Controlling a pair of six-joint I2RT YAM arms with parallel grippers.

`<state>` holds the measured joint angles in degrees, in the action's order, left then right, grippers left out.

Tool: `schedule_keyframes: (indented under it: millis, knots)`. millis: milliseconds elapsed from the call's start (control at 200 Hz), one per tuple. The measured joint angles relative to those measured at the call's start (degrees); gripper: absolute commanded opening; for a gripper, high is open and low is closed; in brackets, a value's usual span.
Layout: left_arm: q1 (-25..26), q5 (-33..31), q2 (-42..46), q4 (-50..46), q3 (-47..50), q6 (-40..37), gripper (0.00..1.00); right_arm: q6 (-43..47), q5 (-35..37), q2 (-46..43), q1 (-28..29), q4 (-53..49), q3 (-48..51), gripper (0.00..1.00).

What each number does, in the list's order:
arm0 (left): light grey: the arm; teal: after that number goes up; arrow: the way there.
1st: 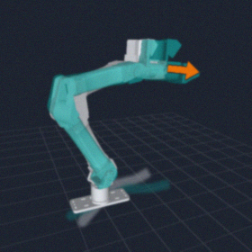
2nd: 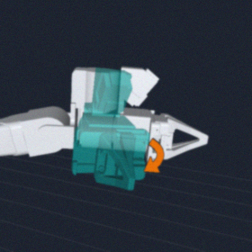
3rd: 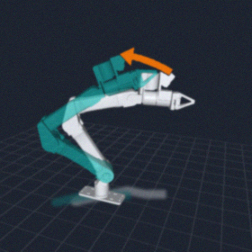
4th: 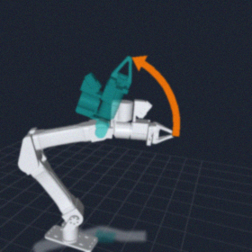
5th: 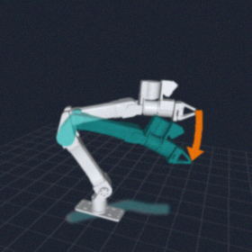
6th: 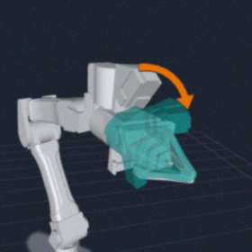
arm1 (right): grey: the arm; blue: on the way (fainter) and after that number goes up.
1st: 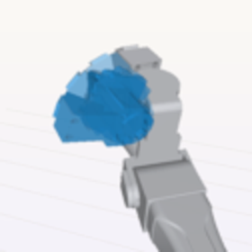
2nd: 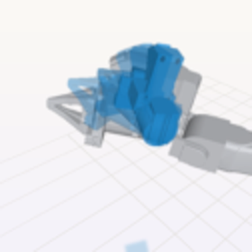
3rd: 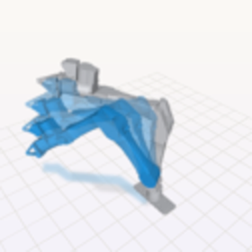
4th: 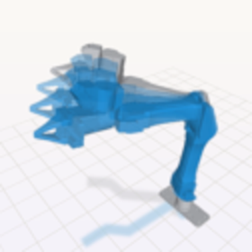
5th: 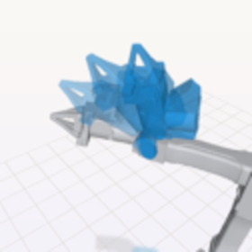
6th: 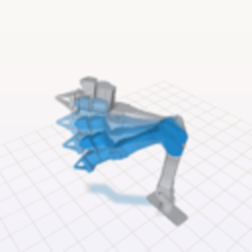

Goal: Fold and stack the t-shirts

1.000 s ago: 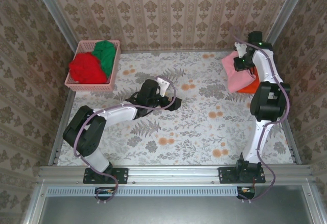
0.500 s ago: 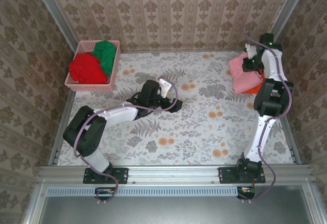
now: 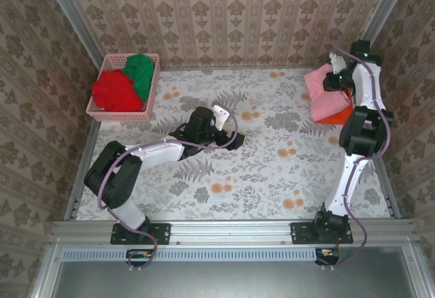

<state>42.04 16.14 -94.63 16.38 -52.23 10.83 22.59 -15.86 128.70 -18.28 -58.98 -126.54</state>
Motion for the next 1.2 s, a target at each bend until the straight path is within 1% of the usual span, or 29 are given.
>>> schedule_keyframes:
  millis: [410,890,955,990,1030,1055,1090,1120,1155,1205]
  knots:
    - [0.8,1.5,0.0,3.4,0.7,-3.4,1.00,0.0,0.5,-0.6,-1.0,0.0,-0.9,0.00]
    - [1.0,1.7,0.0,3.7,0.8,-4.5,1.00,0.0,1.4,7.6,-2.1,0.5,-2.9,0.00]
    - [1.0,1.7,0.0,3.7,0.8,-4.5,1.00,0.0,2.2,8.2,-2.3,0.9,-3.2,0.06]
    - [1.0,1.7,0.0,3.7,0.8,-4.5,1.00,-0.1,2.6,8.4,-2.4,1.2,-3.3,0.13]
    - [1.0,1.7,0.0,3.6,0.8,-4.5,1.00,-0.3,3.4,8.7,-2.6,1.7,-3.3,0.27]
    - [1.0,1.7,0.0,3.6,0.8,-4.5,1.00,-0.2,3.7,8.9,-2.7,1.9,-3.3,0.38]
    - [1.0,1.7,0.0,3.6,0.8,-4.5,1.00,-0.3,4.3,9.0,-2.9,2.3,-3.3,0.56]
    - [1.0,1.7,0.0,3.6,0.8,-4.5,1.00,-0.4,5.0,9.2,-3.0,2.6,-3.3,0.66]
    - [1.0,1.7,0.0,3.6,0.8,-4.5,1.00,-0.6,5.9,9.2,-3.0,3.1,-3.3,0.76]
    - [1.0,1.7,0.0,3.7,0.8,-4.5,1.00,-1.4,7.5,9.3,-3.1,3.3,-3.8,0.84]
